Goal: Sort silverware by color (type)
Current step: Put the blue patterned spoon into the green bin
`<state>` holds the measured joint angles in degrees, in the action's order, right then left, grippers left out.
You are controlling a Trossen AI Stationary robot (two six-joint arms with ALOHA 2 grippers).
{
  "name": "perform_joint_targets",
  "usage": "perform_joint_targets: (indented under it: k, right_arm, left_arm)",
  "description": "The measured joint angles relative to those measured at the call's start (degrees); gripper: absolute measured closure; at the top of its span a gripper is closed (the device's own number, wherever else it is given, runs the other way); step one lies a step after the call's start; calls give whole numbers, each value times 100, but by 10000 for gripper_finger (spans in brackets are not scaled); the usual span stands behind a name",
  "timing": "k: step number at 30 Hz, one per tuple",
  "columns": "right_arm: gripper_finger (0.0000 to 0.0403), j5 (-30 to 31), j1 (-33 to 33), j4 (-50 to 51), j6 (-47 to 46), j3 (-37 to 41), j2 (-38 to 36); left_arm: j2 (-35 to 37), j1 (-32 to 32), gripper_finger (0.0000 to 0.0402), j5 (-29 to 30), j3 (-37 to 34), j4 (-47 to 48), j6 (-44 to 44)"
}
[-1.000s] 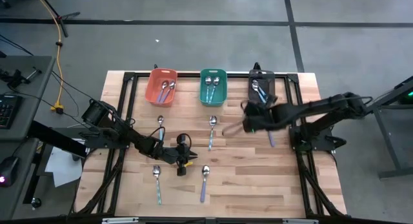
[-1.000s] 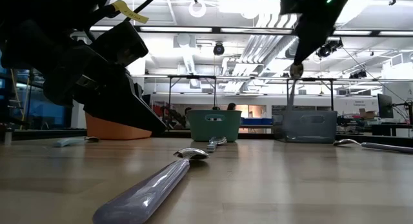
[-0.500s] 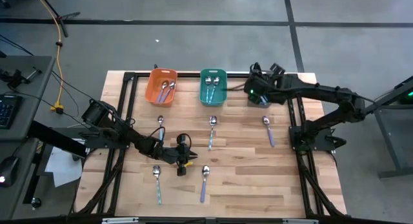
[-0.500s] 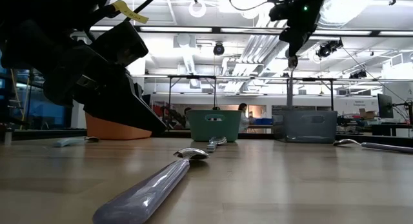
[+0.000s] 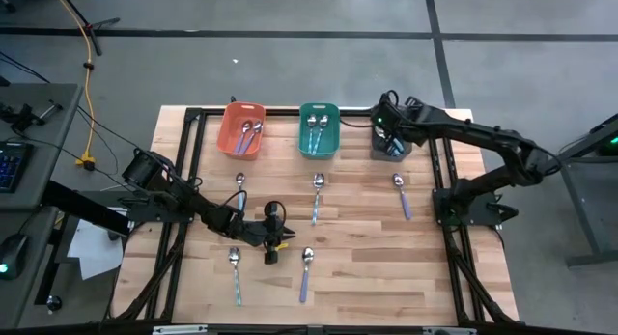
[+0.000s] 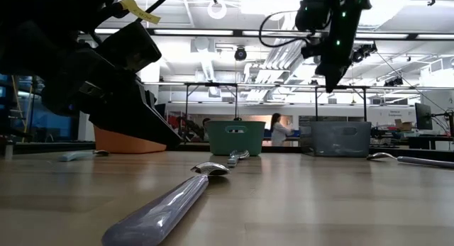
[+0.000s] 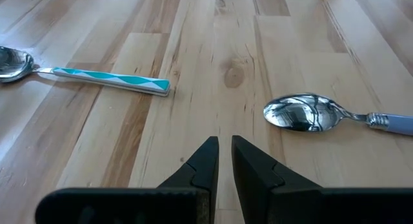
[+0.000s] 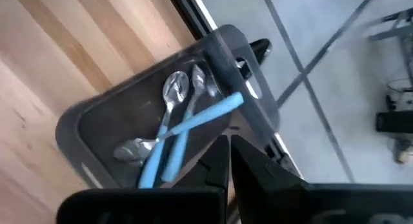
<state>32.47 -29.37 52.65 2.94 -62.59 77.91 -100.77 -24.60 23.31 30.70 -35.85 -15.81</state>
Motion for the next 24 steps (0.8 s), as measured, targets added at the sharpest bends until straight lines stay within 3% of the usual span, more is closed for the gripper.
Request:
perform_joint_targets:
  k: [7,14,21,24]
  right_arm:
    - [403,-572,-541,-1383,352,654,0]
    - [403,-661,-407,-1559,252,950,-123]
    - [403,-1659,96,-3983,47,2301,-1117]
    - [403,-1753,463,-5153,-323,3079,-1544]
  left_arm:
    - [0,0,365,7,0,1,-2]
    - [0,0,365,232,0,1,47]
    - [0,0,365,339,0,-2,144]
    - [0,24,365,301,0,-2,140]
